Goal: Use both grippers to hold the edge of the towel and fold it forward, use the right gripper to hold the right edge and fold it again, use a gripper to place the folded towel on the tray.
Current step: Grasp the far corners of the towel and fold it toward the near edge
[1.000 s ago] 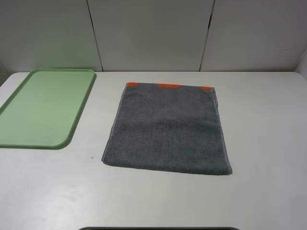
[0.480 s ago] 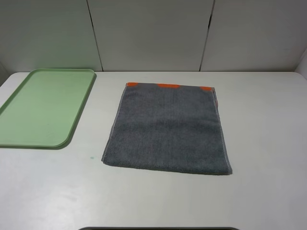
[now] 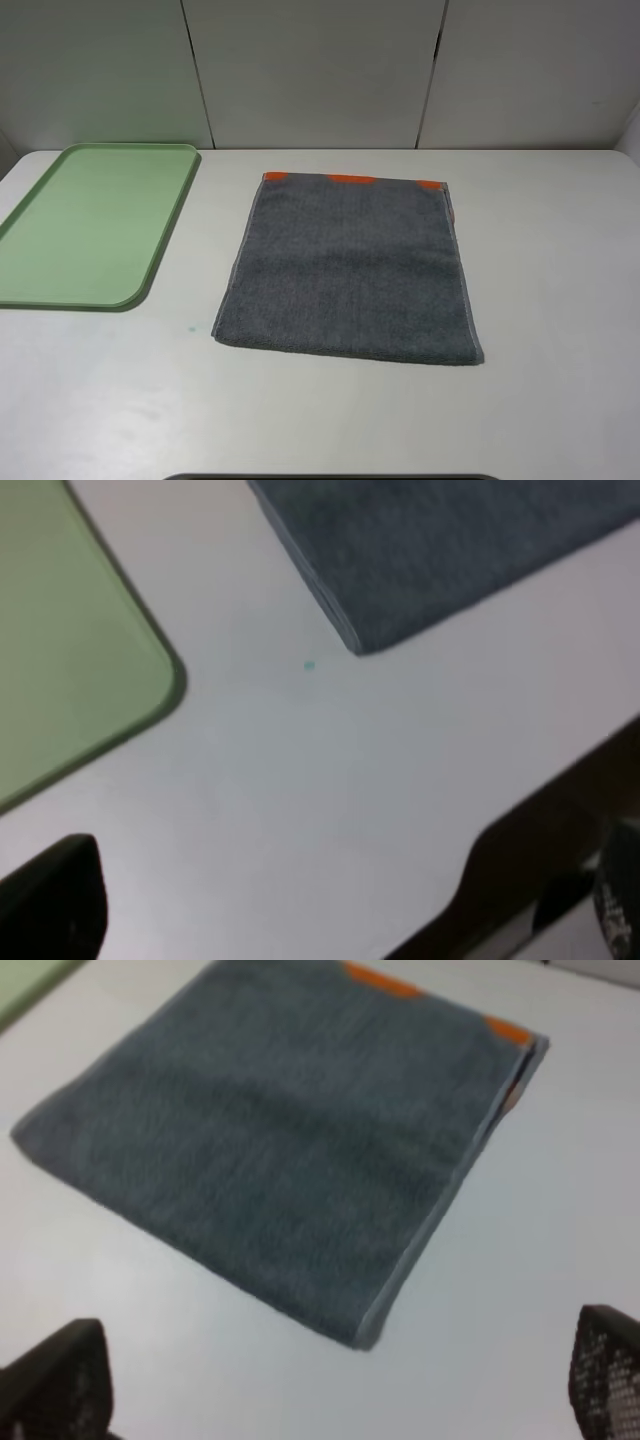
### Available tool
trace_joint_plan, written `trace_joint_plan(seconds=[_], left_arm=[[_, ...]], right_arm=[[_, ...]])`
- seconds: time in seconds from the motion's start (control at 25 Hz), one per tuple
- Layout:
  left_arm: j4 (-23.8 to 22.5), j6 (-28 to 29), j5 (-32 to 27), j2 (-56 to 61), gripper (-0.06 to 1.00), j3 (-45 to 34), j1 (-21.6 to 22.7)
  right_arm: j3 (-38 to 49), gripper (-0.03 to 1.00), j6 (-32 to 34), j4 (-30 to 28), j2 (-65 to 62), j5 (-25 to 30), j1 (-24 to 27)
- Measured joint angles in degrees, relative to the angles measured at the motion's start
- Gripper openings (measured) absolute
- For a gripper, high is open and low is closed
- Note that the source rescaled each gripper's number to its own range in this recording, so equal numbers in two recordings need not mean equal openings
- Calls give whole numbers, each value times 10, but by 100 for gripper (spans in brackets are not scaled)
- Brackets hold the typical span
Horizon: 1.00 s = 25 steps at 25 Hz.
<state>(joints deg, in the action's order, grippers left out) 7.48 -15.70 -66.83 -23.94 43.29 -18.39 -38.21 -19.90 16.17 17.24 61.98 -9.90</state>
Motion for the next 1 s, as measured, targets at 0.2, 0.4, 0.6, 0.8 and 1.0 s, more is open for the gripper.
trace_joint_plan(seconds=[0.2,0.4,0.6,0.8,1.0], left_arm=[[-30,-38,-2,-102,98,52,-68],[-75,-110,-2,-202,98,86,-123],[-115,-158,16,-288,98,105,-137],[-119,-203,67,-361,98,110,-139],[-119,-264,117,-423,96,110,-139]], right_arm=[[-58,100,-74,1,77,24,-1],[-95,100,-191,1,137,32,-1],[-97,100,-299,3,183,32,-1],[-97,100,-353,33,238,29,-1],[-97,100,-401,60,297,8,-1]])
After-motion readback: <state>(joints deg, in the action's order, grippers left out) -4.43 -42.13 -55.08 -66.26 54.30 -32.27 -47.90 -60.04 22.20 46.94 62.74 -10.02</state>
